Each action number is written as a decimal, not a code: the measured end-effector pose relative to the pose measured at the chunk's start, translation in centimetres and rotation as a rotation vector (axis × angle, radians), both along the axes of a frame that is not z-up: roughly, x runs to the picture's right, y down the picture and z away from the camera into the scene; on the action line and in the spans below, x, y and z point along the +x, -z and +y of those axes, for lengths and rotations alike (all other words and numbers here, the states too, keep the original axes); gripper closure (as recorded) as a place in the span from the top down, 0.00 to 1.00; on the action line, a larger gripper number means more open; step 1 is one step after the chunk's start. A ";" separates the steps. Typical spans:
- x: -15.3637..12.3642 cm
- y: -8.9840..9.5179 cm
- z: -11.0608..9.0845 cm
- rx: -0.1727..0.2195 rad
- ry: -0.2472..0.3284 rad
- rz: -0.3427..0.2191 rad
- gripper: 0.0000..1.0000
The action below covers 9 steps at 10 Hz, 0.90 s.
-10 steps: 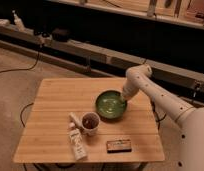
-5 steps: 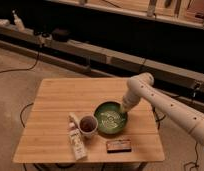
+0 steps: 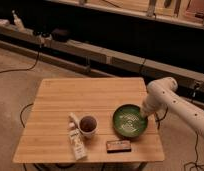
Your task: Drag the ceramic bowl in a circle
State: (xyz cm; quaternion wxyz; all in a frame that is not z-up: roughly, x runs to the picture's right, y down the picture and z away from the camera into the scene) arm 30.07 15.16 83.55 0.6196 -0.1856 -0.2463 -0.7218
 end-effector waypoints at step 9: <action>-2.3 -9.8 -9.0 0.056 -0.033 0.062 0.06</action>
